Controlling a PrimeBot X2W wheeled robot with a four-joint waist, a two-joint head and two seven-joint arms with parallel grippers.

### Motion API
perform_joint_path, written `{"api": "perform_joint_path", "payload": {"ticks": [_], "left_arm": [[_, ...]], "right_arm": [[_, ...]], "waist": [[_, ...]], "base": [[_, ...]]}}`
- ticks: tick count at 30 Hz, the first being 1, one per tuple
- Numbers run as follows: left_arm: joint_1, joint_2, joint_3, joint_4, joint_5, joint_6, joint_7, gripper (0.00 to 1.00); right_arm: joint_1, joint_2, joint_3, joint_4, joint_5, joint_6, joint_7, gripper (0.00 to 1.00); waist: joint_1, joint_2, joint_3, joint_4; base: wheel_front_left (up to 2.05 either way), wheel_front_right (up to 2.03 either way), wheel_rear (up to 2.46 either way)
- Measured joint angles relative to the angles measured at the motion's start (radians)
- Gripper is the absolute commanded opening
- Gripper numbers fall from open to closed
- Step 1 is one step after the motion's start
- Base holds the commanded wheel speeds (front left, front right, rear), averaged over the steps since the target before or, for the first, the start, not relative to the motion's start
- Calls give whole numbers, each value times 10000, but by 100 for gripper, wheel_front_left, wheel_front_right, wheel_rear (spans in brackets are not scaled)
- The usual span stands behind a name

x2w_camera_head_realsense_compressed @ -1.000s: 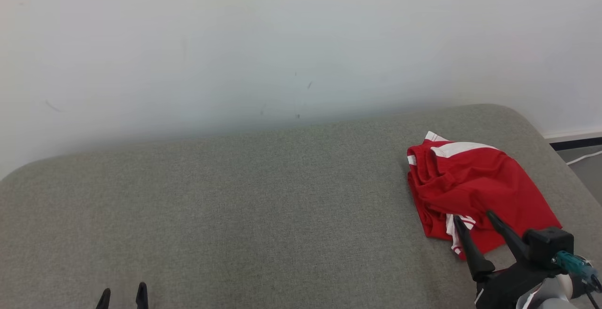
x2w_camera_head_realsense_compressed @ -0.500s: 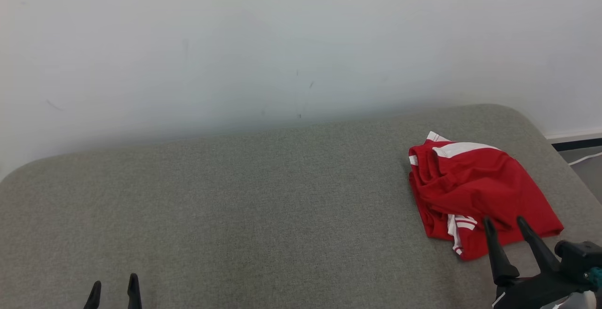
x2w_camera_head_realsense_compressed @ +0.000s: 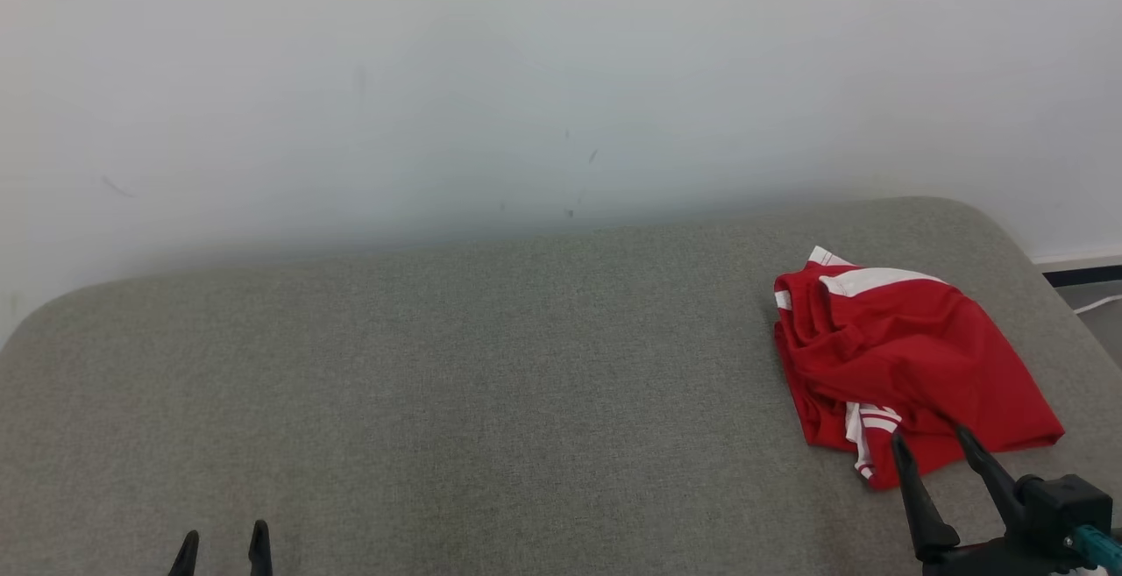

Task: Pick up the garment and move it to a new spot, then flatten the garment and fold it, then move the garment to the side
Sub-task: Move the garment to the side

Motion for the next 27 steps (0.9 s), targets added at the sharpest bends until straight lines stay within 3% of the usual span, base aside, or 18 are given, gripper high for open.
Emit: {"api": "perform_joint_path", "payload": {"ticks": [27], "left_arm": [[19,33,6,-384,176,71,387,100]], "right_arm": [[207,364,-577,-236,-1026,0,-2,100]], "waist": [[0,2,29,24]], "base": [[0,0,0]]}}
